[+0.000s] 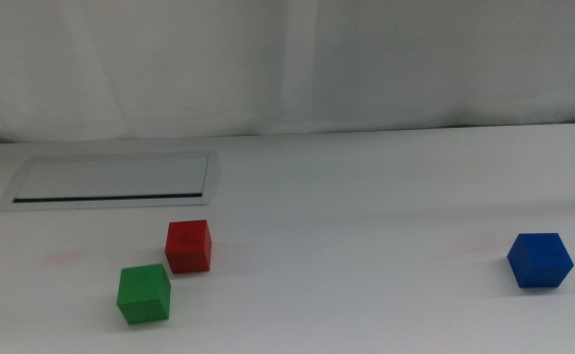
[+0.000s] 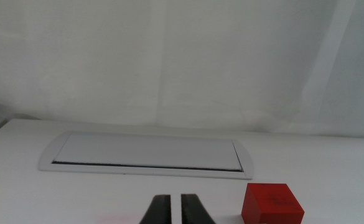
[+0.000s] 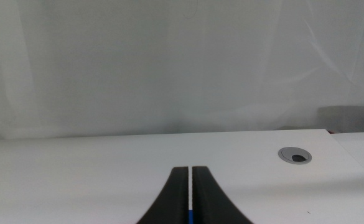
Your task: Stack red cubes first, then green, then blue cubes in a specific spot.
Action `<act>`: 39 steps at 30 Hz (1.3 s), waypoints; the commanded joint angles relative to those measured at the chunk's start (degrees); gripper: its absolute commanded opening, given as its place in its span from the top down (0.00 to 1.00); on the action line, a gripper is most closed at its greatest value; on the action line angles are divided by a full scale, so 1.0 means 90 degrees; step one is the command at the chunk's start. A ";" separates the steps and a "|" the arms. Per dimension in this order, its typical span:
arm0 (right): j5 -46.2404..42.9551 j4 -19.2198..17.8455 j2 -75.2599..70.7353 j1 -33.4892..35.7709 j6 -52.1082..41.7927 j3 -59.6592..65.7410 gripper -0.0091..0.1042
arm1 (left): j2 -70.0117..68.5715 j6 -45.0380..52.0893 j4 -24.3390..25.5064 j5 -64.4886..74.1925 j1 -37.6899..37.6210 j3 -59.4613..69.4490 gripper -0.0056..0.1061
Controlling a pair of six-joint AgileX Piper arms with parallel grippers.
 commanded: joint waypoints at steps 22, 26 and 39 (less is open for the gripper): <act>-0.0389 0.0542 -0.0032 -0.0034 0.0670 0.0022 0.01 | -0.0014 -0.0677 -0.0094 -0.0045 -0.0003 0.0247 0.12; -0.0439 0.0553 -0.0032 -0.0034 0.0652 0.0022 0.01 | -0.0014 -0.0703 -0.0094 -0.0057 -0.0003 0.0247 0.12; -0.0485 0.0723 -0.0032 -0.0034 0.0668 0.0022 0.01 | -0.0014 -0.0863 -0.0074 -0.0128 -0.0003 0.0093 0.12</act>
